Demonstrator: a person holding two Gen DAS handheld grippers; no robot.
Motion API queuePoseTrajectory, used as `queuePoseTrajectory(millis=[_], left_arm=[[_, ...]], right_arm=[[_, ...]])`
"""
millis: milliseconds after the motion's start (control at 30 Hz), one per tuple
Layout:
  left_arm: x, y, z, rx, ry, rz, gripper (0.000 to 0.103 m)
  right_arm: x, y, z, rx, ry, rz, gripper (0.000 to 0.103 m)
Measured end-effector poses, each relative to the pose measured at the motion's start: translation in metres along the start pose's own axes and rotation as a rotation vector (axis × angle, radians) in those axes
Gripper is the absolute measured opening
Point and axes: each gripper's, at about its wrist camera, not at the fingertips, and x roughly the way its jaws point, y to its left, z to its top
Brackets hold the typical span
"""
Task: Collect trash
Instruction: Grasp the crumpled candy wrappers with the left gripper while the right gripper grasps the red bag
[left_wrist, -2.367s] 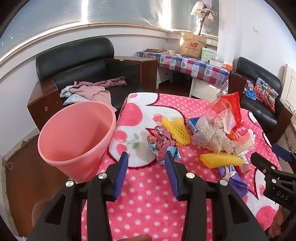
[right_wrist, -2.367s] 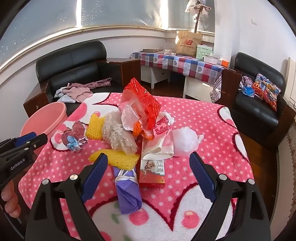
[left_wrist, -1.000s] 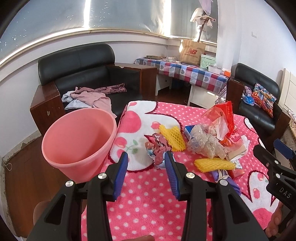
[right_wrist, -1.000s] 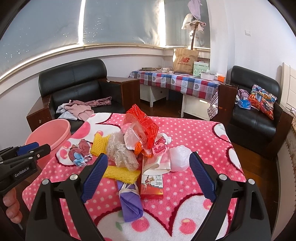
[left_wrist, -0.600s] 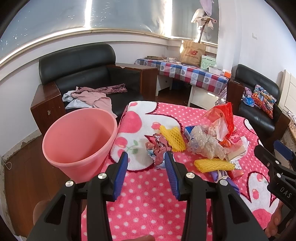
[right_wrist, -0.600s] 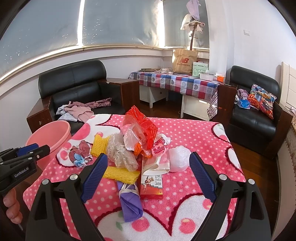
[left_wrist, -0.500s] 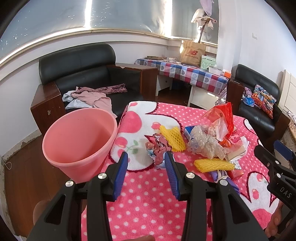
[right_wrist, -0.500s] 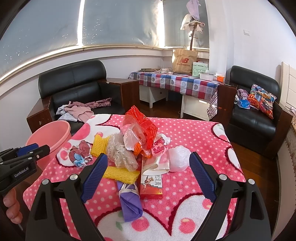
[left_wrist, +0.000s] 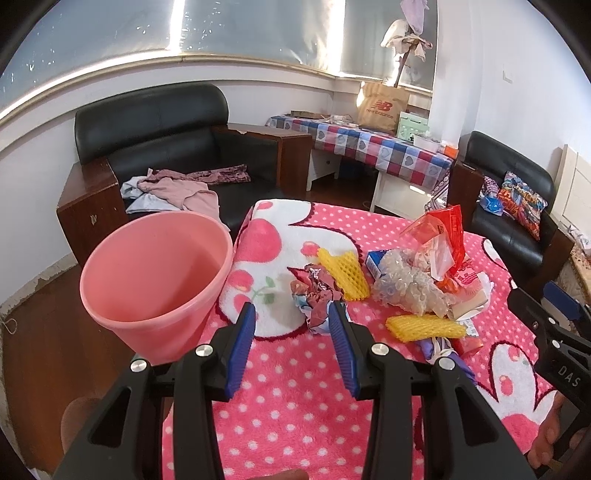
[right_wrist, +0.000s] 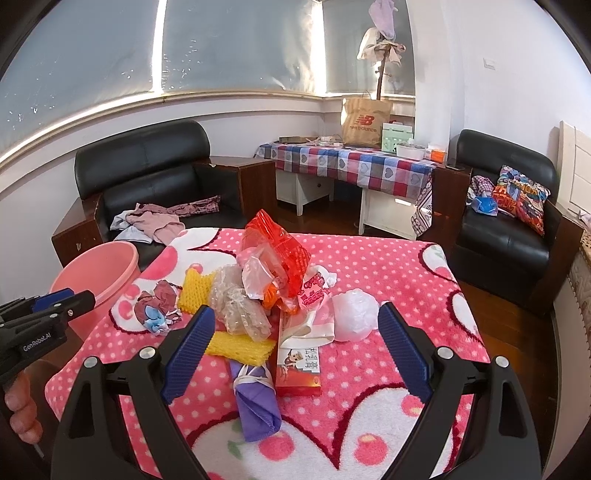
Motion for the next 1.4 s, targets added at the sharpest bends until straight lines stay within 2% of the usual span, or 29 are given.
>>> queuePoseTrajectory(millis=[167,333,633,1000,1167,1300,1400], left_arm=[[0.007,0.013,-0.002,-0.04,0.031,-0.029,0.04],[0.022,0.023,-0.006,-0.091,0.111,-0.086,0.042],[0.048,0.016,-0.005,-0.104,0.176,-0.155,0.042],[0.091,-0.003,0.004,-0.07,0.223,-0.156,0.041],[0.106,-0.004,0.005,-0.065,0.247,-0.166,0.017],[0.101,-0.004,0.004,-0.055,0.218,-0.164,0.014],[0.092,-0.004,0.003,-0.047,0.198,-0.172,0.013]], right_arm=[[0.004,-0.002,-0.002,0.007,0.006,0.003,0.09],[0.008,-0.005,-0.005,0.014,0.017,0.009,0.09],[0.017,-0.01,-0.009,0.017,0.039,0.031,0.09],[0.032,-0.018,-0.006,0.029,0.066,0.065,0.09],[0.04,-0.022,-0.001,0.038,0.074,0.084,0.09],[0.047,-0.024,0.006,0.048,0.077,0.108,0.089],[0.052,-0.024,0.015,0.045,0.073,0.124,0.085]])
